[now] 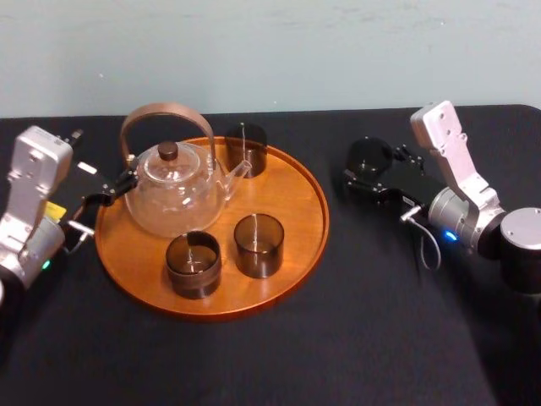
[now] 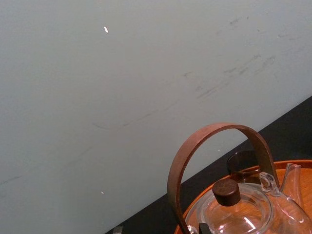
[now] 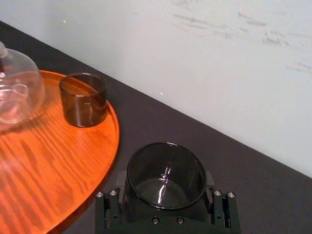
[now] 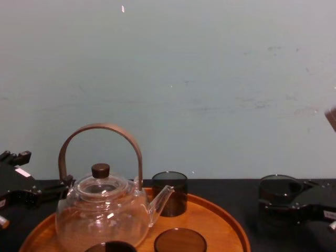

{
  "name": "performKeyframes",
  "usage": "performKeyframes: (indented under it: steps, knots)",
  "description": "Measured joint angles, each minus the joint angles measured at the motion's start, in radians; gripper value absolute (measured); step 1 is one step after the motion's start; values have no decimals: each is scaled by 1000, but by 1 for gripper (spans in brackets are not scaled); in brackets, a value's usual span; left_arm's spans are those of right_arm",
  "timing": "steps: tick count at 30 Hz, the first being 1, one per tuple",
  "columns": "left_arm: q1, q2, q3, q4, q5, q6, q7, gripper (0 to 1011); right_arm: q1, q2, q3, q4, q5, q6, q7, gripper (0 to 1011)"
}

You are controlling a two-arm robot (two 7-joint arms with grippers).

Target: Pick up the glass from the table and place it on the tray.

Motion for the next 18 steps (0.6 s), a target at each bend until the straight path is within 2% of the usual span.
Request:
performKeyframes:
  steps: [8, 18]
  knots:
    - [0, 0, 0, 0, 0, 0, 0, 1010, -33, 12, -6, -81, 4, 23, -5, 924]
    - [0, 0, 0, 0, 0, 0, 0, 1010, -55, 22, -14, -131, 5, 32, -9, 924]
